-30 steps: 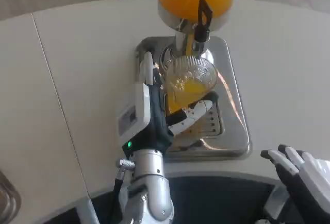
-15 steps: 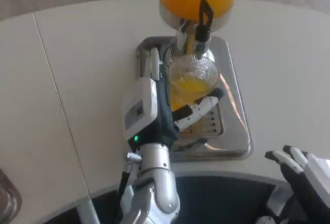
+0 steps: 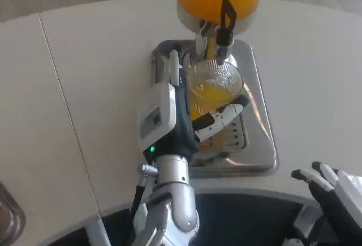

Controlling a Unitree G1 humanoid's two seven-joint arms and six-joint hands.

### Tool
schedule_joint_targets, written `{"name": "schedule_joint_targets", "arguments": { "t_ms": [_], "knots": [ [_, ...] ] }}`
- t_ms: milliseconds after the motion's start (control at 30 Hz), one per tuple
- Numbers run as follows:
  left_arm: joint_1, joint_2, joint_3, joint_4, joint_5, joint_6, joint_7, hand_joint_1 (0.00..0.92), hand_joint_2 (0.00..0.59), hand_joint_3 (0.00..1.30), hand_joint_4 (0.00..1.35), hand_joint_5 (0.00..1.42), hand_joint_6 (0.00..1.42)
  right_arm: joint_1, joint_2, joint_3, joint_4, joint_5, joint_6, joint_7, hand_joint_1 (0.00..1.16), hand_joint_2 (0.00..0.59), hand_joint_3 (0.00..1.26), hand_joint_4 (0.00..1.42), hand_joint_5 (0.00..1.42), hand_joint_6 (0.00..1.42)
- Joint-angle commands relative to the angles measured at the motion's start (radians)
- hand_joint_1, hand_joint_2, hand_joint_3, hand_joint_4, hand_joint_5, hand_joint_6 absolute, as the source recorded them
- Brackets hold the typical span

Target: Grasp the cup under the faucet to collect the drink, then remove the cup.

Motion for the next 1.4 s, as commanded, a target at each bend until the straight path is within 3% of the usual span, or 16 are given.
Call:
{"name": "schedule_joint_targets", "arguments": {
  "t_ms": [33, 167, 367, 667, 900, 1067, 1400],
  "knots": [
    [-0.007, -0.029, -0.033, 0.032, 0.005, 0.011, -0.028, 0.427, 0.074, 0.0, 0.0, 0.43, 0.54, 0.006, 0.015, -0.009, -0.004, 0.002, 0.011, 0.006, 0.79, 0.469, 0.13, 0.0, 0.0, 0.0],
    [-0.018, -0.035, -0.042, 0.047, 0.005, 0.022, -0.025, 0.423, 0.079, 0.0, 0.0, 0.43, 0.56, 0.014, 0.015, -0.009, -0.008, 0.003, 0.013, 0.005, 0.79, 0.472, 0.13, 0.0, 0.0, 0.0],
    [-0.023, -0.052, -0.057, 0.058, 0.014, 0.052, 0.002, 0.431, 0.086, 0.04, 0.09, 0.56, 0.96, 0.02, 0.016, -0.012, -0.01, 0.005, 0.017, 0.004, 0.79, 0.474, 0.12, 0.0, 0.0, 0.0],
    [-0.025, -0.058, -0.073, 0.069, 0.015, 0.104, 0.042, 0.432, 0.105, 0.29, 0.36, 0.75, 1.2, 0.016, 0.001, -0.038, 0.004, 0.032, 0.021, -0.004, 0.79, 0.474, 0.12, 0.0, 0.0, 0.0],
    [-0.015, -0.064, -0.062, 0.072, -0.007, 0.105, 0.088, 0.466, 0.11, 0.57, 0.64, 0.98, 1.4, 0.004, -0.01, -0.051, 0.022, 0.048, 0.025, -0.005, 0.79, 0.476, 0.12, 0.0, 0.0, 0.0],
    [-0.011, -0.066, -0.052, 0.082, -0.018, 0.09, 0.12, 0.508, 0.107, 0.74, 0.84, 1.15, 1.42, -0.005, -0.018, -0.056, 0.035, 0.055, 0.028, -0.004, 0.79, 0.475, 0.12, 0.0, 0.0, 0.0],
    [0.002, -0.053, -0.031, 0.095, -0.036, 0.033, 0.139, 0.534, 0.084, 0.91, 1.05, 1.29, 1.42, -0.023, -0.027, -0.057, 0.058, 0.058, 0.04, -0.004, 0.8, 0.469, 0.13, 0.0, 0.0, 0.0]
  ]
}}
